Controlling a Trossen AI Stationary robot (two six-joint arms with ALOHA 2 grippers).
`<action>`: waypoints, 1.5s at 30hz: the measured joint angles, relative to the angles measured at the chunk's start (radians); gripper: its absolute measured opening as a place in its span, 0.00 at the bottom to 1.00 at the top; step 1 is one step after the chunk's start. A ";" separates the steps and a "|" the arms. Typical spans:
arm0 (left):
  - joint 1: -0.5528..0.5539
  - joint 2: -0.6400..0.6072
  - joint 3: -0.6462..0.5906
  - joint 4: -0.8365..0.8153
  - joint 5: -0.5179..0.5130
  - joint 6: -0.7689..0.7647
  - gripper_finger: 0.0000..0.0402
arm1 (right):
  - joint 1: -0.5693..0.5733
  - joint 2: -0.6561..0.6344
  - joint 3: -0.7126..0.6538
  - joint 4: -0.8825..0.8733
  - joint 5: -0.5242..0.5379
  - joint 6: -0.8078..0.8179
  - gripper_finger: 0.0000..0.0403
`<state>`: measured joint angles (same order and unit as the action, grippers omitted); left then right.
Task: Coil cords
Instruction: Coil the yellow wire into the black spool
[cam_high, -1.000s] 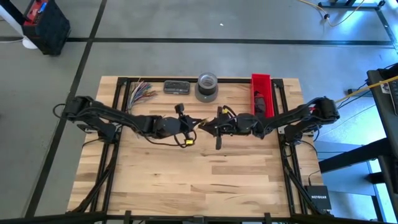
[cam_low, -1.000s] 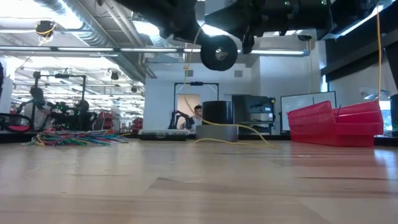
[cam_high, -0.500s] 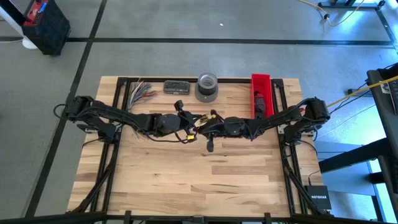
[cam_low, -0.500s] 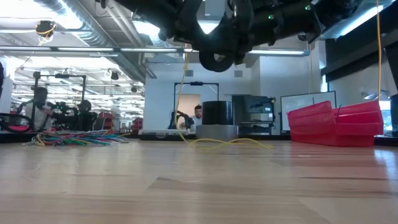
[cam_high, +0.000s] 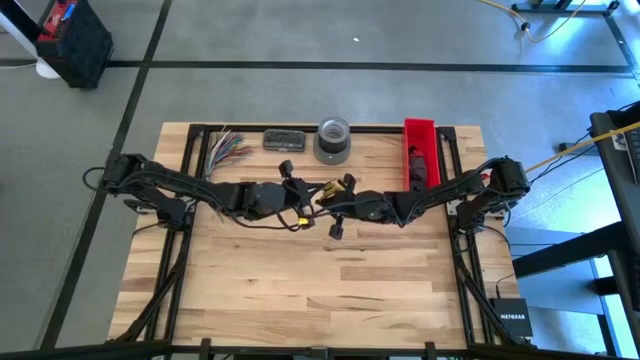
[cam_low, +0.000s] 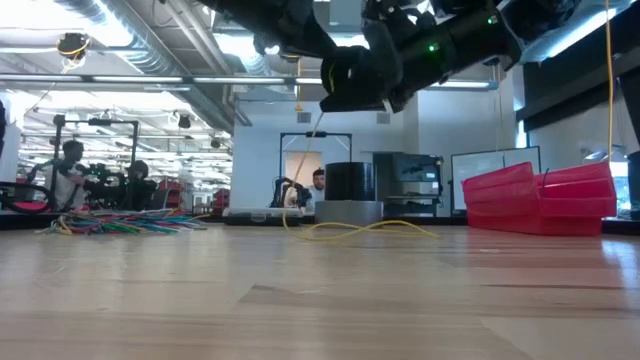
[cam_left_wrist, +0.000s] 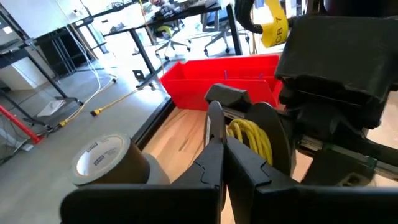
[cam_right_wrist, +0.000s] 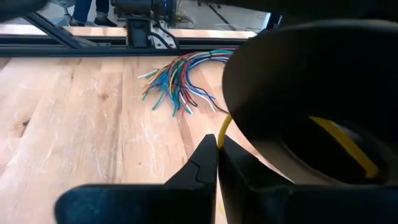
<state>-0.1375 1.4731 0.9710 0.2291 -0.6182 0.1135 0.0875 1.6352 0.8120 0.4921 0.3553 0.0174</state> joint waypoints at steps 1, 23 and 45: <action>0.000 0.000 0.000 0.000 0.000 0.000 0.00 | 0.000 0.000 0.000 0.004 0.000 0.000 0.02; -0.062 -0.083 0.005 -0.192 -0.010 0.008 0.00 | -0.003 -0.047 -0.004 -0.146 0.096 -0.051 0.25; -0.079 -0.080 0.010 -0.191 -0.014 0.023 0.00 | -0.167 0.021 -0.311 0.336 -0.243 -0.260 0.39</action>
<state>-0.2169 1.3927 0.9813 0.0384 -0.6319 0.1361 -0.0794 1.6562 0.5006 0.8284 0.1128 -0.2424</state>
